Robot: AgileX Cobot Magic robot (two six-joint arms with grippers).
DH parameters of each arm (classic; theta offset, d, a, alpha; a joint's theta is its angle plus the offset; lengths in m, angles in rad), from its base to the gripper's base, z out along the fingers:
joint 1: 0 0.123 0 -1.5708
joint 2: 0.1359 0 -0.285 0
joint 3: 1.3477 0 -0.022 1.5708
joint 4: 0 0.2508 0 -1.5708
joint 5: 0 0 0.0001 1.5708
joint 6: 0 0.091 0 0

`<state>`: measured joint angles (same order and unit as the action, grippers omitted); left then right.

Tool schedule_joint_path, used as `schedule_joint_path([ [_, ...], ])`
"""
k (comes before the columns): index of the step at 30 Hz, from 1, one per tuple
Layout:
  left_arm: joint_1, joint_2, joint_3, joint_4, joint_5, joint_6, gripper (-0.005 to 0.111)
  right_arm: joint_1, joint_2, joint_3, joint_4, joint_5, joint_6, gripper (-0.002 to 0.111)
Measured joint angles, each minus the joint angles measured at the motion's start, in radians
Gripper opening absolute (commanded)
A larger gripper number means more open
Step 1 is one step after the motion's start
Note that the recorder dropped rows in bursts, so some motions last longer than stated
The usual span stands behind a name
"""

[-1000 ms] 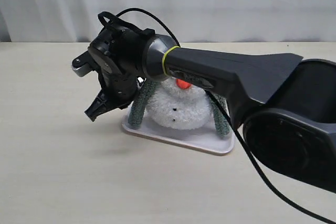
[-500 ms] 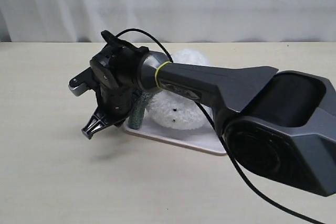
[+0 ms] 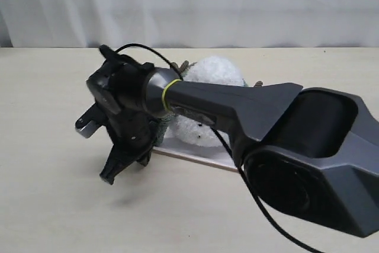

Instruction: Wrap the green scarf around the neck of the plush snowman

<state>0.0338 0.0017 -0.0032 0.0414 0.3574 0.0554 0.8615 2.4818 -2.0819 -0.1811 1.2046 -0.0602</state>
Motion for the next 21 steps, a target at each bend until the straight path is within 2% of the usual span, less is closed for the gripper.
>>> schedule_joint_path([
  [3,0.0,0.0,0.0,0.0,0.0,0.0,0.0,0.096,-0.038,0.0,-0.035,0.001,-0.002,0.004],
  [8,0.0,0.0,0.0,0.0,0.0,0.0,0.0,0.107,-0.205,0.031,-0.001,-0.026,0.029,0.004],
  [10,0.0,0.0,0.0,0.0,0.0,0.0,0.0,0.088,-0.342,0.127,-0.013,-0.115,0.099,0.004],
  [13,0.0,0.0,0.0,0.0,0.0,0.0,0.0,0.002,-0.541,0.347,-0.023,-0.233,0.173,0.004],
  [16,0.0,0.0,0.0,0.0,0.0,0.0,0.0,-0.135,-0.753,0.633,-0.029,-0.384,0.268,0.007],
  [18,0.0,0.0,0.0,0.0,0.0,0.0,0.0,-0.245,-0.865,0.78,-0.005,-0.433,0.304,0.016],
  [21,0.0,0.0,0.0,0.0,0.0,0.0,0.0,-0.38,-0.939,0.904,0.023,-0.481,0.312,0.031],
])
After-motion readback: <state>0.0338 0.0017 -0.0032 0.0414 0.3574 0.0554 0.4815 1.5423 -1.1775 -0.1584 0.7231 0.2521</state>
